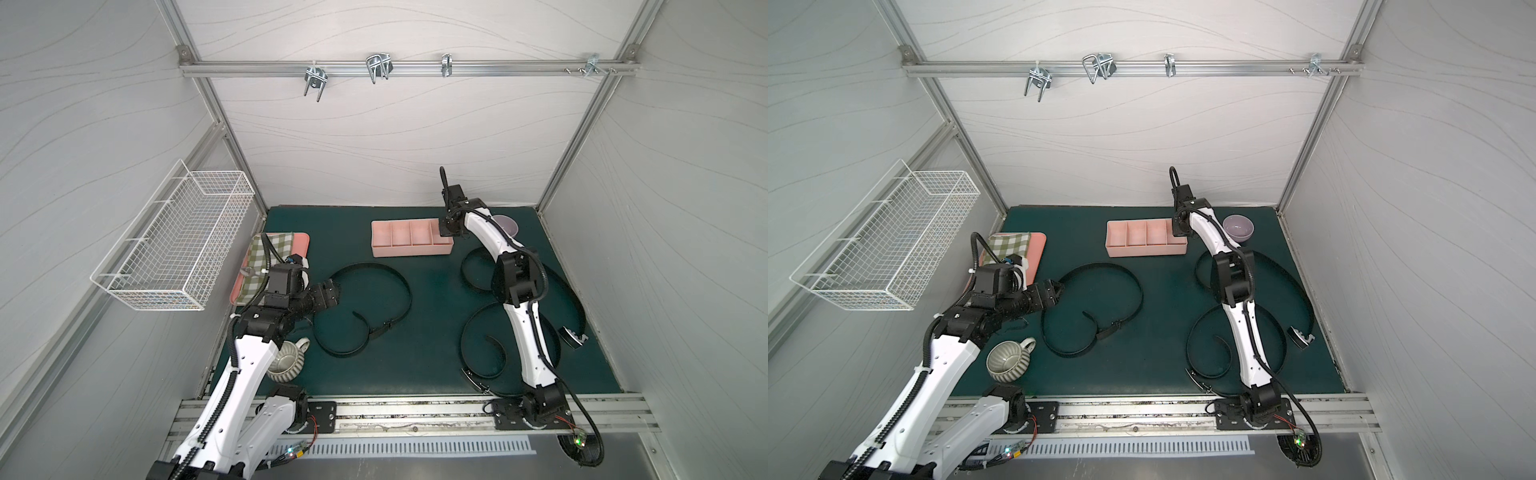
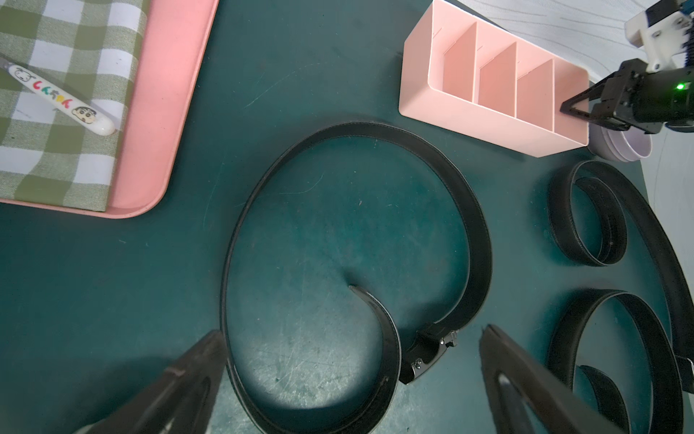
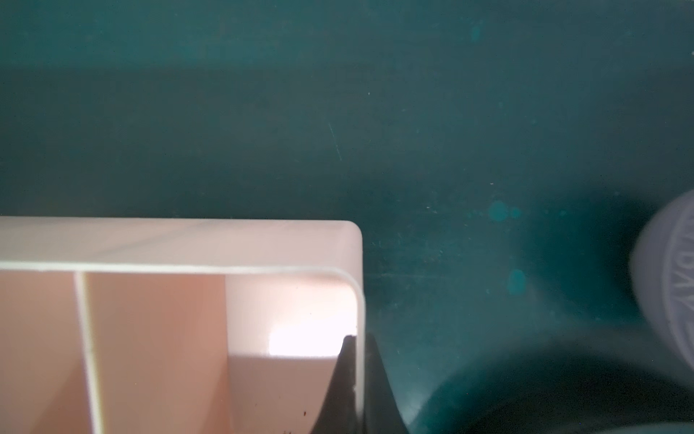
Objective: Place the belts into the storage roll
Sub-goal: Place the container at the center of the board.
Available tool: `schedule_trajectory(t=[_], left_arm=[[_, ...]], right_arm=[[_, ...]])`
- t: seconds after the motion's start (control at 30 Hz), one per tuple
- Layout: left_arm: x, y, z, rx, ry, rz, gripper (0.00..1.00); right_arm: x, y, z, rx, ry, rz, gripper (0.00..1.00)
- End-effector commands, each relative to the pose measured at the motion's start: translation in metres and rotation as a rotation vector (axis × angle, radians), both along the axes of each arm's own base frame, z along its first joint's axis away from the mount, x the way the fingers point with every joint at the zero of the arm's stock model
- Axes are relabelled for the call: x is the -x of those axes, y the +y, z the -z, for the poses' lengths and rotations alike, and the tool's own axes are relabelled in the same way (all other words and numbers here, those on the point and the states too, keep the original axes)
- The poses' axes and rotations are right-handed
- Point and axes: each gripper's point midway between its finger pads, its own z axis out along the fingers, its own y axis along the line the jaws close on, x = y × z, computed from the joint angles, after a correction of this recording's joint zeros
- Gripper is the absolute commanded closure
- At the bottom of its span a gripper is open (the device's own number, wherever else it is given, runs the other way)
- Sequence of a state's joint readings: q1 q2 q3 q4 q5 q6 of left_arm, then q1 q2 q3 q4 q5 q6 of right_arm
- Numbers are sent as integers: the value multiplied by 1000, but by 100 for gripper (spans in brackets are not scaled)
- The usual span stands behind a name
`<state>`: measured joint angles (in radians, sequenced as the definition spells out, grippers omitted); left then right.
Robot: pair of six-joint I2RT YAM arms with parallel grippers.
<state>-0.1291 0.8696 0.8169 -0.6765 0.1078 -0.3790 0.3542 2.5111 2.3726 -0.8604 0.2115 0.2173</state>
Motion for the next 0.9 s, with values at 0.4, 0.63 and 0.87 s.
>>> schedule_trajectory(t=[0.4,0.63,0.87], left_arm=[[-4,-7,7,9,46,30,1],[-1,-7,13,-17,85,24,1],[21,-37,27,-124,179,76,6]], right_arm=[[-6,-14,-75,-50,-224,13,1],[124,36,-83,-161,-132,-126,1],[238,112,-52,-299,67,-334,1]])
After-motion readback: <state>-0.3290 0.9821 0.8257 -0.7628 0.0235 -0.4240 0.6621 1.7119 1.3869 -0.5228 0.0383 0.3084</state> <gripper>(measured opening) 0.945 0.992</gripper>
